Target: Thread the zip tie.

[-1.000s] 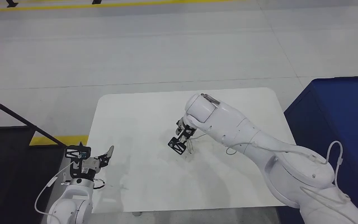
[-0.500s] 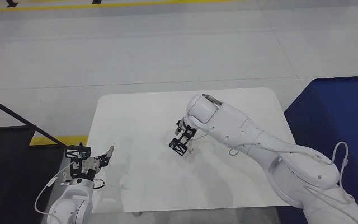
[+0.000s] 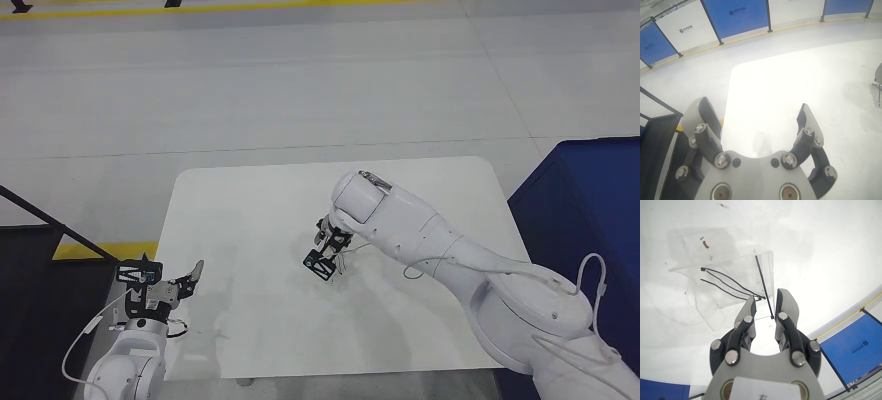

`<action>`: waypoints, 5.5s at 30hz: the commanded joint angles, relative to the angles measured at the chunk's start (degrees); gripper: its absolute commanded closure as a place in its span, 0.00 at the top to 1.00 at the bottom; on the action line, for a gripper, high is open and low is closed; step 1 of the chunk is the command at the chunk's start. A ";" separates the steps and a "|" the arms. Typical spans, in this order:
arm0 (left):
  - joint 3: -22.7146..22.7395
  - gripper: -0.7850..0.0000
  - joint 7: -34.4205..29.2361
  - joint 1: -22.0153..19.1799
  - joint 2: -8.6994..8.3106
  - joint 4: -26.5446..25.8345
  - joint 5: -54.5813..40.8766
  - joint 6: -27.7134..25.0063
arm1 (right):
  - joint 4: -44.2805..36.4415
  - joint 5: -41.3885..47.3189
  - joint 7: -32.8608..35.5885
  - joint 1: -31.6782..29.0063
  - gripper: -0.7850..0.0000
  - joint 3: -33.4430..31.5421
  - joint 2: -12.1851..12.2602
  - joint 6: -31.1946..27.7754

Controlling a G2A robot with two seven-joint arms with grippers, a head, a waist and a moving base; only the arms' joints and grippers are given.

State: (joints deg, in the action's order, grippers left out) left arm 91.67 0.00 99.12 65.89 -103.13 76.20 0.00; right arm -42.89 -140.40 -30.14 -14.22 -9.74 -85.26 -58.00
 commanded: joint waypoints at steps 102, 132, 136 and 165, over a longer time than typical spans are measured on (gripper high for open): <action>0.00 1.00 0.00 0.00 0.00 0.00 0.00 0.00 | 1.68 1.82 5.67 -0.39 0.00 -2.01 -2.69 0.00; 0.00 1.00 0.00 0.00 0.00 0.00 0.00 0.00 | 6.42 4.34 -16.15 1.51 0.00 0.00 0.54 0.00; 0.00 1.00 0.00 0.00 0.00 0.00 0.00 0.00 | 7.97 7.53 -16.15 1.23 0.00 0.00 -0.01 0.00; 0.00 1.00 0.00 0.00 0.00 0.00 0.00 0.00 | 11.61 16.19 -16.16 -0.40 0.00 0.00 -0.70 0.00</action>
State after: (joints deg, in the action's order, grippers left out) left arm 91.67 0.00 99.12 65.89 -103.13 76.20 0.00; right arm -31.28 -124.20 -46.31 -14.62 -9.74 -85.95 -58.00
